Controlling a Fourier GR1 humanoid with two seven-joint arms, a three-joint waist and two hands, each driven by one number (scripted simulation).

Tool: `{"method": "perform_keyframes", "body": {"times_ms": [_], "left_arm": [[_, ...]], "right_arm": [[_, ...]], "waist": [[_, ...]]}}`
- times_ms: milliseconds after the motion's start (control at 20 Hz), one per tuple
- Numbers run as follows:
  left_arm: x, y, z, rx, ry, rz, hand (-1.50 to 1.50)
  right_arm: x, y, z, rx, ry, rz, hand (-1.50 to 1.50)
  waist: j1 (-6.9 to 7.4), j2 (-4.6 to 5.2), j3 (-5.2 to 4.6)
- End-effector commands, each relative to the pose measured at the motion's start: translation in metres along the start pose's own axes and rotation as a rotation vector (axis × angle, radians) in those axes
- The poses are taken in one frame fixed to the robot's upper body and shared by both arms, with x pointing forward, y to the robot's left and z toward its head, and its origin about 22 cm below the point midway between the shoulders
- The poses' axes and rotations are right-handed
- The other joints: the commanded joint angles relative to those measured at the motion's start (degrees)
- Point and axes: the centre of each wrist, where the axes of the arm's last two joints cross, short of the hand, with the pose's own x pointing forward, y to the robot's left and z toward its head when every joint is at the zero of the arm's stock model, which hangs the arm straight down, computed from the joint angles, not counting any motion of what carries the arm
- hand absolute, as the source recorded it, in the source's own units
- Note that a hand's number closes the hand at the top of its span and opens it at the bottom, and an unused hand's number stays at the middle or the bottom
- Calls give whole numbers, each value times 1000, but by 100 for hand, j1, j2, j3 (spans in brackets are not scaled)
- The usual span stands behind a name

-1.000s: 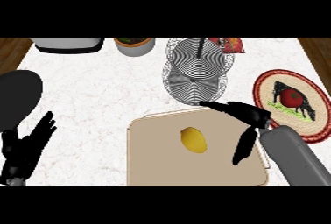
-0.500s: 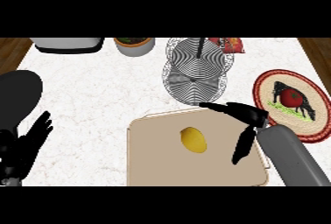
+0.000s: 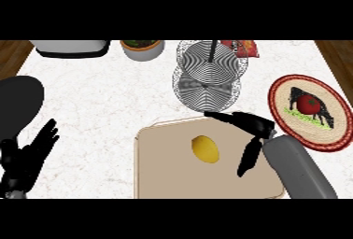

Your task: Pick the lemon from the tray and place it in the tiered basket

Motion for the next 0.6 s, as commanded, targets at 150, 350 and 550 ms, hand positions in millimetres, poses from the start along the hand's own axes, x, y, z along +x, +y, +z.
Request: {"method": "perform_keyframes", "body": {"times_ms": [150, 350, 550], "left_arm": [[11, 2, -5, -7, 8, -13, 0], [4, -3, 9, -19, -11, -5, 0], [8, 22, 2, -5, -12, -15, 0]], "right_arm": [[1, 29, -27, 4, -5, -12, -150], [3, 29, -43, 13, 13, -19, -150], [-5, 33, -27, 9, 1, -32, -150]], "waist": [[28, 35, 26], [81, 41, 28], [41, 38, 26]]}}
